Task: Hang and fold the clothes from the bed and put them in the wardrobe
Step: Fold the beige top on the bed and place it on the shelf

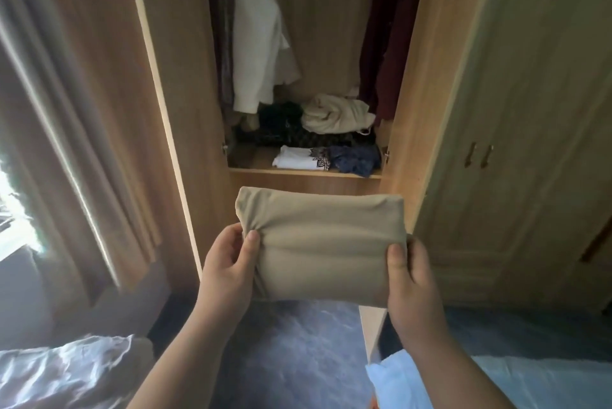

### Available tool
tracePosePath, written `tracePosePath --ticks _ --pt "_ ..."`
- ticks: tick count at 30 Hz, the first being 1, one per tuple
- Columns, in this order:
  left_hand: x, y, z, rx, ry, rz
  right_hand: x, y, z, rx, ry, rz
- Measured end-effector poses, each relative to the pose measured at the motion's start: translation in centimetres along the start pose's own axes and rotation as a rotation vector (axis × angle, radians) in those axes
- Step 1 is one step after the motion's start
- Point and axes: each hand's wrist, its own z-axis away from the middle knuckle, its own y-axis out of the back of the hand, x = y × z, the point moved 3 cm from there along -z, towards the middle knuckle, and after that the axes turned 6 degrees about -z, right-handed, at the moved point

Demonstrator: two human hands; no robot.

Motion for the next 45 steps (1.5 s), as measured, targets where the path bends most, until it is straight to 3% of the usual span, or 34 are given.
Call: tracePosePath --ticks 10,18,29,34,40,45 --pt "-7.5 -12.8 -17.4 0.083 0.025 -0.092 11.1 -3.0 -22.5 -0.073 -0.065 -0.114" --pt "-14.2 -17.7 -30.2 0.136 0.126 -0.076 17.0 -8.0 -36.1 -0.105 -0.112 -0.097" --pt "-27.8 -20.6 -52.5 0.024 0.157 -0.226 27.7 -21.8 -54.3 -0.007 -0.082 0.091" --pt "-33.0 -22.2 -64.3 -0.093 0.191 -0.334 31.8 -29.1 -62.8 0.012 -0.199 0.053" --pt "-37.3 -26.7 -73.3 -0.187 0.296 -0.409 35.4 -32.0 -70.9 0.111 -0.210 0.246" --pt "-41.1 -29.2 -75.1 -0.254 0.331 -0.727 40.5 -33.8 -74.8 -0.064 -0.325 0.551"
